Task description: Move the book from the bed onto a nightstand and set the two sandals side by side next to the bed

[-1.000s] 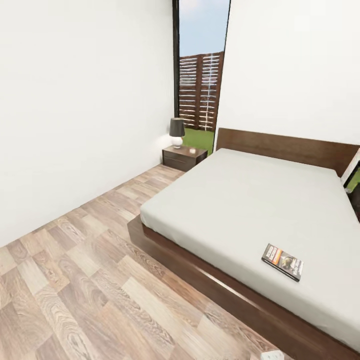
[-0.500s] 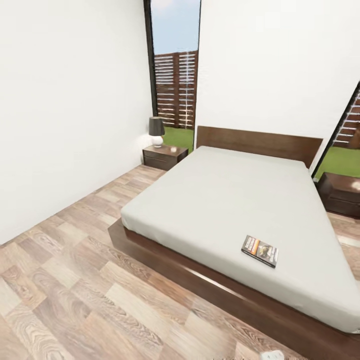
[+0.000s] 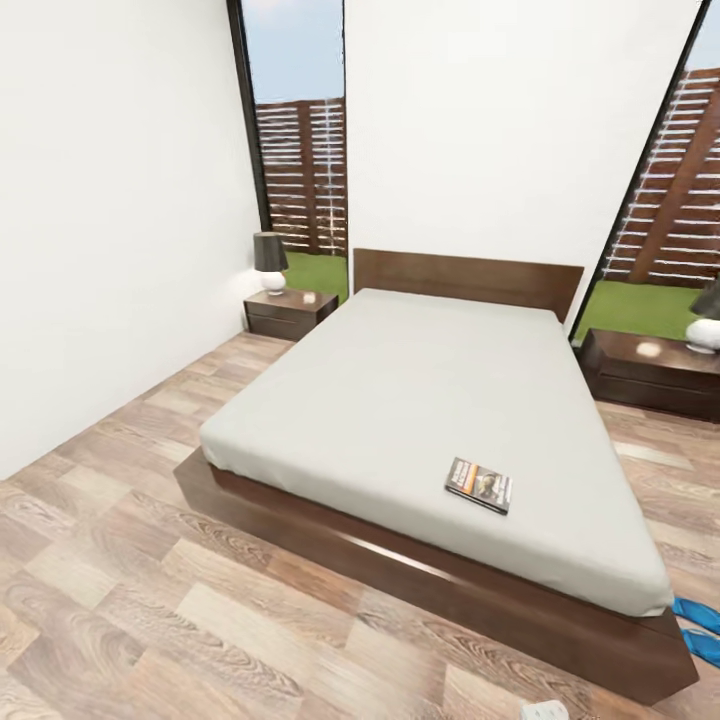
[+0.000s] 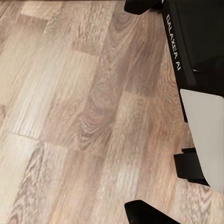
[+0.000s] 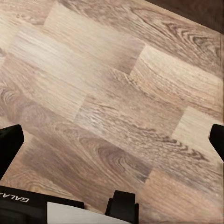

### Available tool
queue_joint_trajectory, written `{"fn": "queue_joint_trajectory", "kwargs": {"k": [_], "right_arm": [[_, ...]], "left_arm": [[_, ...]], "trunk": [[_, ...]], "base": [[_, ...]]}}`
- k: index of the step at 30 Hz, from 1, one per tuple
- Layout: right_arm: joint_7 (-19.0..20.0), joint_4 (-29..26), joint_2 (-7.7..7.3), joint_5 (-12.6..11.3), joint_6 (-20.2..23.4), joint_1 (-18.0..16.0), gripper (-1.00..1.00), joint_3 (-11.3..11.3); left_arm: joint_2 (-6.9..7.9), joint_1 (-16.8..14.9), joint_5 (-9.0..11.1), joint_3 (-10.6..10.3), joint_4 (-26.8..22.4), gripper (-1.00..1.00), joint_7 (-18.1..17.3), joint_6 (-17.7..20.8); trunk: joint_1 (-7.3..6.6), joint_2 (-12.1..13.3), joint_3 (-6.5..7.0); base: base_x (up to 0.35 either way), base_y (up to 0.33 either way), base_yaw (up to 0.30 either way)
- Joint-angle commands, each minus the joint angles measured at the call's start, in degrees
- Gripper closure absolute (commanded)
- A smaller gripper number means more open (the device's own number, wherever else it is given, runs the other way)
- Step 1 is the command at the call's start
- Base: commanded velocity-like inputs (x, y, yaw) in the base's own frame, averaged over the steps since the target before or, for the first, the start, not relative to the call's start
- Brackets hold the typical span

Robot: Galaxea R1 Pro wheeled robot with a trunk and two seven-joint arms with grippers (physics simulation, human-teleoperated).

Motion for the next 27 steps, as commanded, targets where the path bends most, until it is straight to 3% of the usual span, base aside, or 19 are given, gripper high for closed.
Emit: {"fn": "queue_joint_trajectory", "kwargs": {"k": [1, 27], "right_arm": [[0.4, 0.26, 0.03, -0.61, -0.34, -0.1, -1.0, 0.44], [0.42, 0.26, 0.07, -0.61, -0.34, -0.1, -1.0, 0.43]], "left_arm": [[0.02, -0.02, 0.33, -0.21, 0.04, -1.0, -0.2, -0.18], [0.11, -0.02, 0.33, -0.18, 0.04, -1.0, -0.22, -0.2]], "trunk": [[0.0, -0.03, -0.08], [0.0, -0.03, -0.79]], "base": [[0.0, 0.0, -0.262], [0.018, 0.0, -0.262]]}}
